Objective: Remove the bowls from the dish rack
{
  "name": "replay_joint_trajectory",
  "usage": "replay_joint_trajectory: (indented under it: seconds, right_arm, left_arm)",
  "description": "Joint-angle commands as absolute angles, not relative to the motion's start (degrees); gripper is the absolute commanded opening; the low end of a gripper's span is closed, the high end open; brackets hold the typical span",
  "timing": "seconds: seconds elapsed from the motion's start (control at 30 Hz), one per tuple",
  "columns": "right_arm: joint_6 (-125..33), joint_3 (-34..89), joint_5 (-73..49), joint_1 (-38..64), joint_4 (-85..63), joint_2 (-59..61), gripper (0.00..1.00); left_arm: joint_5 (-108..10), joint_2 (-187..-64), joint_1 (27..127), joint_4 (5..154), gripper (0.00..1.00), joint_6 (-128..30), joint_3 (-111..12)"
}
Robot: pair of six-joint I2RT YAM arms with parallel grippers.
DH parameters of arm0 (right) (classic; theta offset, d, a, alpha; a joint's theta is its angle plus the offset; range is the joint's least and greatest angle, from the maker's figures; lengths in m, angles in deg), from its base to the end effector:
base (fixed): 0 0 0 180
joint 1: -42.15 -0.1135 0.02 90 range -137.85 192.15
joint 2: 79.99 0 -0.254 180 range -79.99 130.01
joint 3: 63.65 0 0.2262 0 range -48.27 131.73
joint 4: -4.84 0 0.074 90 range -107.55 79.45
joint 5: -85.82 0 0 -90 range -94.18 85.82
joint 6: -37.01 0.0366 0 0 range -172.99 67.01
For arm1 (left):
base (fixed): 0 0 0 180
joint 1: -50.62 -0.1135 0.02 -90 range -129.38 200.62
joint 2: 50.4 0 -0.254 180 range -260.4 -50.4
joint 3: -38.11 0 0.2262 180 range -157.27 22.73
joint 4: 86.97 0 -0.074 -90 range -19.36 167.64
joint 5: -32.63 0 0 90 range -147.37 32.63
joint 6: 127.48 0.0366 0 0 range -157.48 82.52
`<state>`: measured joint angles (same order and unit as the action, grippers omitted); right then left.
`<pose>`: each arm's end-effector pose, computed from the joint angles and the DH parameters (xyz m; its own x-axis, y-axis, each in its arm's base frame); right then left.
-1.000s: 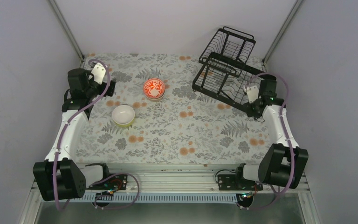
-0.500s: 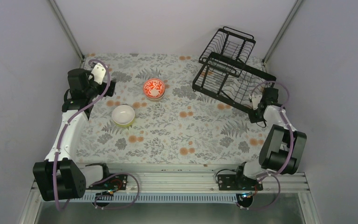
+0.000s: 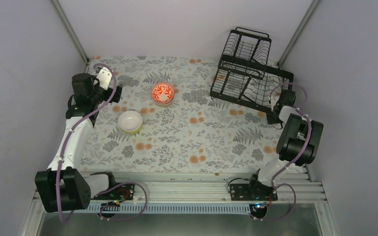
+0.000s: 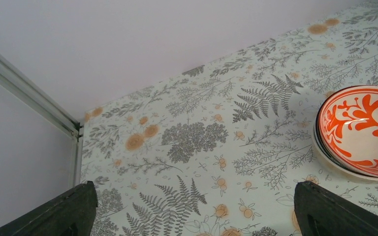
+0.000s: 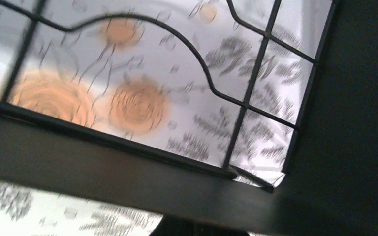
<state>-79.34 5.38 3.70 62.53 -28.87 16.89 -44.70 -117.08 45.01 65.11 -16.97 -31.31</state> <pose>0.2822 -0.1102 0.1631 -0.9189 -0.1276 -0.3732 -0.0019 0.9476 -0.3194 0.2443 0.0159 0.3109 -0.3608 0.3080 -0.8803 0.2440 0.9422 0.2297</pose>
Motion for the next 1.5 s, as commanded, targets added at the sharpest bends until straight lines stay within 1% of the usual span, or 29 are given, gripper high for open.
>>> replay_joint_trajectory:
  seconds: [0.0,0.27,0.47,0.63,0.83,0.97,1.0,1.03,1.07,1.1,1.13,1.2,1.23,1.27,1.4,1.47]
  right_arm:
    - [-77.4,12.6,5.2,63.0,-20.8,20.8,0.03]
    - [-76.7,26.6,4.6,63.0,-23.6,30.0,0.03]
    - [-76.7,31.5,3.0,63.0,-26.5,33.4,0.03]
    - [-76.9,26.0,1.7,63.1,-26.0,25.2,0.03]
    - [-77.9,20.6,3.5,63.1,-28.6,14.9,0.03]
    - [-78.8,20.1,3.1,63.2,-37.6,6.7,0.04]
    - [-79.2,20.3,2.0,63.2,-40.7,4.9,0.1]
    - [-79.6,20.2,0.4,63.2,-43.4,3.2,0.21]
    - [-80.0,20.1,-2.1,63.2,-46.1,1.1,0.37]
    - [-80.5,19.8,-5.7,63.2,-48.5,-1.2,0.58]
    - [-81.0,19.7,-9.4,63.2,-50.6,-3.6,0.72]
    - [-82.1,19.5,-18.0,63.2,-52.8,-8.9,0.87]
    - [-82.1,19.4,-22.1,63.2,-52.9,-12.5,0.97]
    - [-81.8,19.5,-24.5,63.2,-52.7,-14.8,1.0]
    - [-78.4,19.0,-32.6,63.2,-50.6,-20.1,1.0]
    - [-77.7,17.6,-39.4,63.2,-50.0,-21.3,1.0]
  left_arm:
    - [-44.8,-116.1,45.2,65.9,0.99,-16.9,-30.1]
    - [-45.4,-115.9,45.1,66.1,1.0,-16.8,-29.8]
    - [-45.7,-116.1,45.2,66.4,1.0,-16.7,-29.3]
    - [-46.0,-115.9,45.2,67.0,1.0,-16.6,-29.2]
    - [-45.1,-117.0,45.2,67.2,1.0,-16.9,-29.5]
    - [-44.0,-116.1,45.2,67.1,1.0,-16.2,-29.5]
    - [-42.9,-115.9,45.2,66.6,1.0,-16.0,-29.8]
    - [-42.0,-115.9,45.2,65.8,1.0,-15.8,-30.3]
    - [-41.2,-116.0,45.2,65.2,1.0,-15.8,-30.7]
    - [-40.4,-116.1,45.2,64.8,1.0,-15.8,-31.0]
    - [-39.9,-116.1,45.2,64.5,1.0,-15.8,-31.5]
    - [-38.6,-116.2,45.2,63.6,1.0,-16.2,-32.5]
    - [-37.7,-116.1,45.2,63.1,1.0,-16.4,-33.1]
    - [-37.0,-116.0,45.2,63.1,1.0,-16.7,-33.3]
    - [-36.6,-116.5,45.2,61.7,1.0,-19.2,-35.1]
    - [-37.4,-116.8,45.2,60.7,1.0,-19.9,-36.0]
